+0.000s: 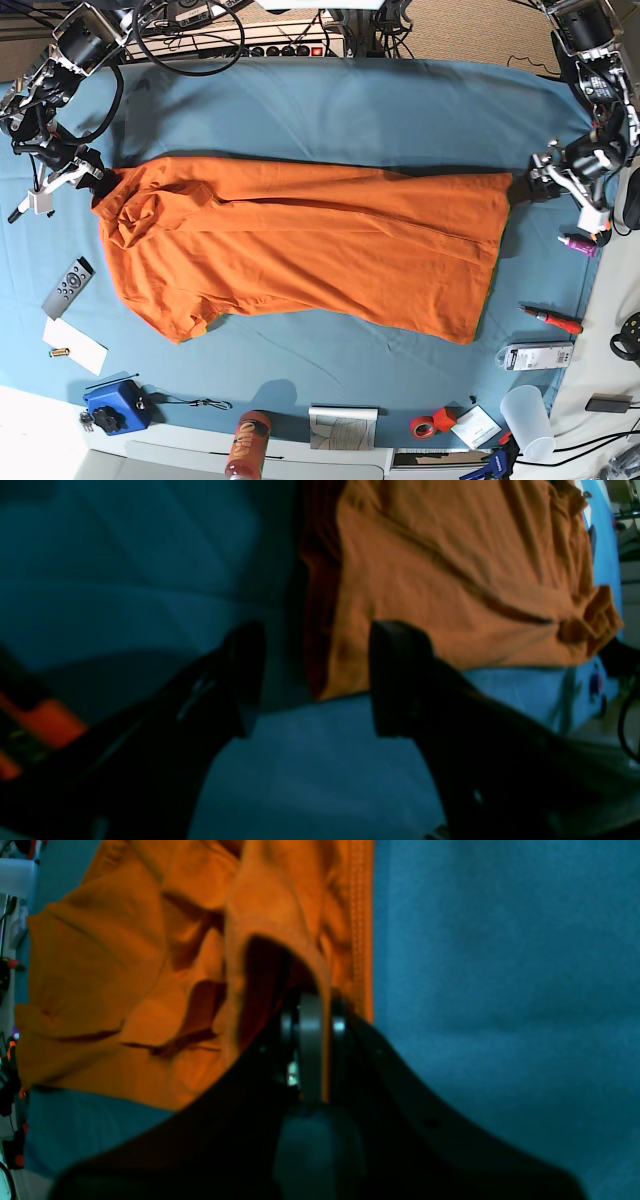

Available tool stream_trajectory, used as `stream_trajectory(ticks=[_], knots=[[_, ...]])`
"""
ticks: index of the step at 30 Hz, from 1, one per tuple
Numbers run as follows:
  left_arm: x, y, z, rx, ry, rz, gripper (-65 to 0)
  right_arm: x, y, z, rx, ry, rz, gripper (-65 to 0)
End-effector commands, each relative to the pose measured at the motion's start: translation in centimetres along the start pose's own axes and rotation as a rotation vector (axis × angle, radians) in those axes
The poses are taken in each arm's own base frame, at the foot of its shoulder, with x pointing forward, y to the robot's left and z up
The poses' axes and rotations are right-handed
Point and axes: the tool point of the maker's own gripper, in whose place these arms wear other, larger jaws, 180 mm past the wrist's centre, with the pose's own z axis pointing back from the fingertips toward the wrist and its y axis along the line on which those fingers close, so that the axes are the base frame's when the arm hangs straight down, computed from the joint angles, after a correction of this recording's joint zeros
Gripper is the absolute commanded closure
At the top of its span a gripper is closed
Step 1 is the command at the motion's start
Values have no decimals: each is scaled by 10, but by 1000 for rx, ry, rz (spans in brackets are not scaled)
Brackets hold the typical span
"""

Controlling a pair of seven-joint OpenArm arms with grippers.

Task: Layout the t-shirt on the table in an organized manner, then fold the t-shirt properly
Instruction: 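Pull the left gripper's shirt corner inward and release it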

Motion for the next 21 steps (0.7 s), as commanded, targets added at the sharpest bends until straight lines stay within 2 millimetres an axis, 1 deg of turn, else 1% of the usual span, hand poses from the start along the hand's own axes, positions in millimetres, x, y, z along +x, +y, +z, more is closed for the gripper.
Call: stream_trajectory(ticks=[1,4,9,13,15,17,18,21], knots=[[12,-8,-1,-20,-20,-37,-339,20,1,8,-2,-51,28,0],[9,-16,-15,-23,0,-77,-339,20,1,7,-1,-50,28,0],[4,-18,-36,38,67,-87,-339,18,0,7,-4,-39,28,0],[-8,-25,-54,63,114,-87,-339,18,0,7,-3,-40,28,0],[-14,-21,-57,96,134,-68,-323,18,0,7,-4,-39,28,0],[-18,-16,-56,127,155,-50,-258,17,0,7,-4,-36,28,0],[-21,-14,-55,139,172,-43,-211,17,0,8,-5,-35,28,0],[-32,-12,-52,148,234,-29,-41,18,1,8,0,-40,27,0]])
